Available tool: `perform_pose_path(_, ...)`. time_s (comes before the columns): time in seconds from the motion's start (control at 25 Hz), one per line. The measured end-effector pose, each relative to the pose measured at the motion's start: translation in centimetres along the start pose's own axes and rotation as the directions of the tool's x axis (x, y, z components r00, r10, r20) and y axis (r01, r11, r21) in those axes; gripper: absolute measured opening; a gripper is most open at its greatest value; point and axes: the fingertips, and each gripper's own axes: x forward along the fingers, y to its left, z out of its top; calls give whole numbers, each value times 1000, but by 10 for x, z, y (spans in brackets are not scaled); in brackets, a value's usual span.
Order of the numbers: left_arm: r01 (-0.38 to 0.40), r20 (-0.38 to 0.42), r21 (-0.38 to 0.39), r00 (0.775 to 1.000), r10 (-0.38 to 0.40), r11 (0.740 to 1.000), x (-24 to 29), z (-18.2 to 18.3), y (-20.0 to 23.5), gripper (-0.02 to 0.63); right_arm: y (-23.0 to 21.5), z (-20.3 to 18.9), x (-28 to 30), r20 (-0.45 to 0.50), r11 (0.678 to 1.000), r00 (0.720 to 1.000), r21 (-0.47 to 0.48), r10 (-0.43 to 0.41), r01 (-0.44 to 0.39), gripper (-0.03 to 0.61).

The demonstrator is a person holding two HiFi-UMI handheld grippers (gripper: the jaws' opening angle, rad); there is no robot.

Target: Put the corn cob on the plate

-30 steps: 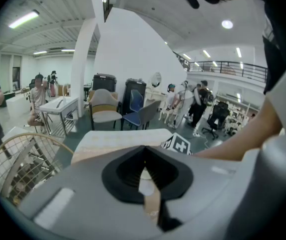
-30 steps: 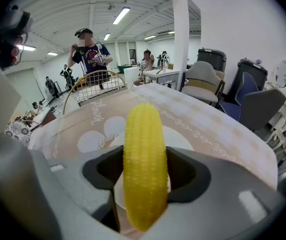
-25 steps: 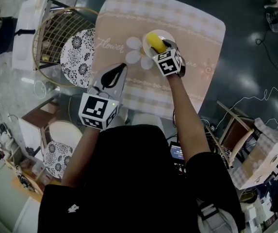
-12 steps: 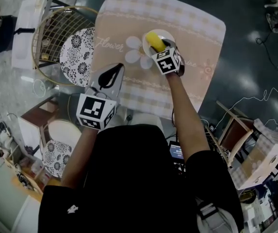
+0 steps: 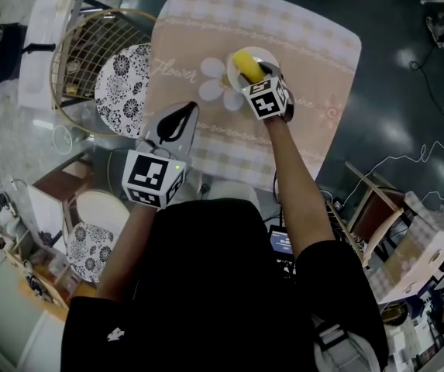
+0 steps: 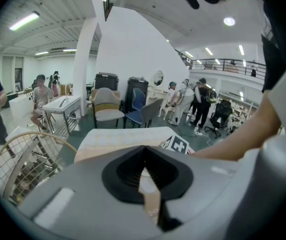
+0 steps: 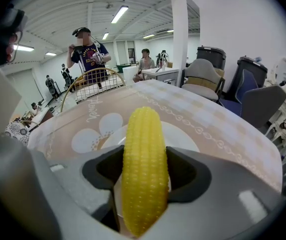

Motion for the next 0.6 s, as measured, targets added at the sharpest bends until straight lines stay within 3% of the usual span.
perform_pose_path(0.6, 14, 6, 10, 1000, -14, 1000, 3, 2, -13, 3, -4, 14, -28, 91, 1000, 996, 15, -18, 17, 232)
